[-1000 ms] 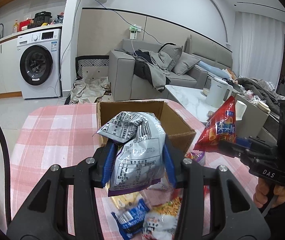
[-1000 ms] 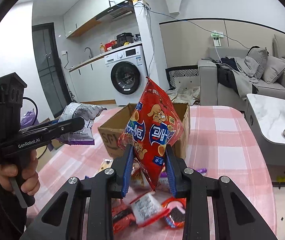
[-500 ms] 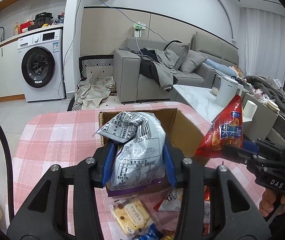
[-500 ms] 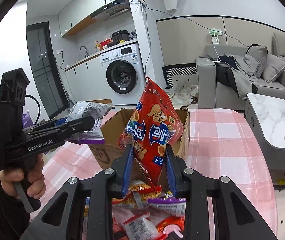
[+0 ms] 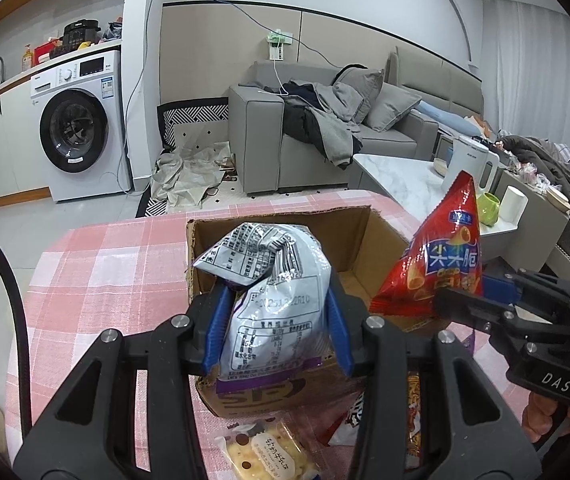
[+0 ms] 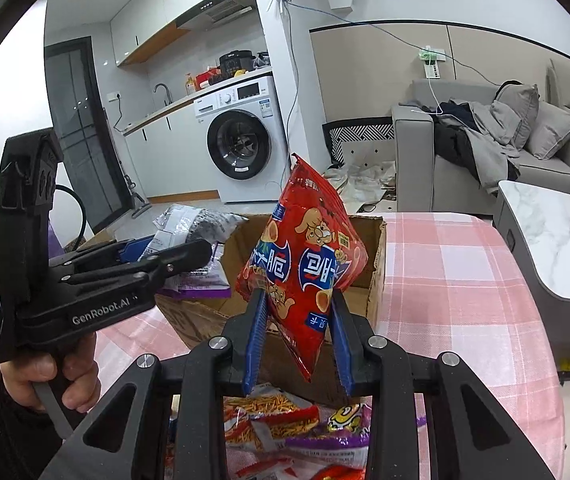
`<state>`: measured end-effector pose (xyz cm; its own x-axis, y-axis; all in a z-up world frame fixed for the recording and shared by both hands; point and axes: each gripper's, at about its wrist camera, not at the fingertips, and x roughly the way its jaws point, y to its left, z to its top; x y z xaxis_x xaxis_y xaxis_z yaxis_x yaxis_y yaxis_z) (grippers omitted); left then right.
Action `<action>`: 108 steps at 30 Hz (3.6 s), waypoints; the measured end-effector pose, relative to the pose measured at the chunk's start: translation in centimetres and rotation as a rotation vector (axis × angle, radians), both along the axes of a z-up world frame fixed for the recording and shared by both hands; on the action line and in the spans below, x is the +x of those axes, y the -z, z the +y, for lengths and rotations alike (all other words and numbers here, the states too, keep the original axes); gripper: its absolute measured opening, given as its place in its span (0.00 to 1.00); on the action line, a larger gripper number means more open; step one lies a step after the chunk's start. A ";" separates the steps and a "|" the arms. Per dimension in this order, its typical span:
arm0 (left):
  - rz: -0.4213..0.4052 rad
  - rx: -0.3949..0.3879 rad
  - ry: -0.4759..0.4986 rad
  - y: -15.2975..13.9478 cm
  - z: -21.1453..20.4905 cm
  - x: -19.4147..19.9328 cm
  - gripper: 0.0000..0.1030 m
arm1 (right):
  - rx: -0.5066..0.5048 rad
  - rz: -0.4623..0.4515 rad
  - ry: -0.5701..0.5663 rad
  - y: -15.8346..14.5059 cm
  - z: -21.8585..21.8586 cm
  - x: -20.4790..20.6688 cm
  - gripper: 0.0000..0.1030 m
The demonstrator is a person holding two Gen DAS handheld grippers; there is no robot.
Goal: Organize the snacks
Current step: 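Open both tools to drop the bags into the cardboard box, then move both open tools back to the remaining snack pile, then grasp the red Oreo pack with the right tool while the left tool grasps the white noodle-snack bag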
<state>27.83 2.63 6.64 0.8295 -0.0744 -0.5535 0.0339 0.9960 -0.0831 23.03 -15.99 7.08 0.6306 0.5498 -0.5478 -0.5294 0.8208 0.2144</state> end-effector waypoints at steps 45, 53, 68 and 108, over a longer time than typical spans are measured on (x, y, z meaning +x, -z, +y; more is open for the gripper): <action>0.090 -0.061 0.047 4.2 -0.3 -18.1 0.99 | -0.128 0.126 0.131 6.1 -9.4 -7.1 1.00; 0.125 -0.028 0.109 4.5 -2.3 -18.4 0.99 | -0.200 0.166 0.110 7.9 -9.2 -7.1 1.00; 0.208 0.004 0.163 6.6 -3.7 -17.6 0.99 | -0.277 0.240 0.085 11.0 -8.3 -5.9 1.00; 0.278 0.008 0.146 8.9 -3.5 -16.3 0.99 | -0.248 0.232 0.024 12.0 -6.0 -5.4 0.58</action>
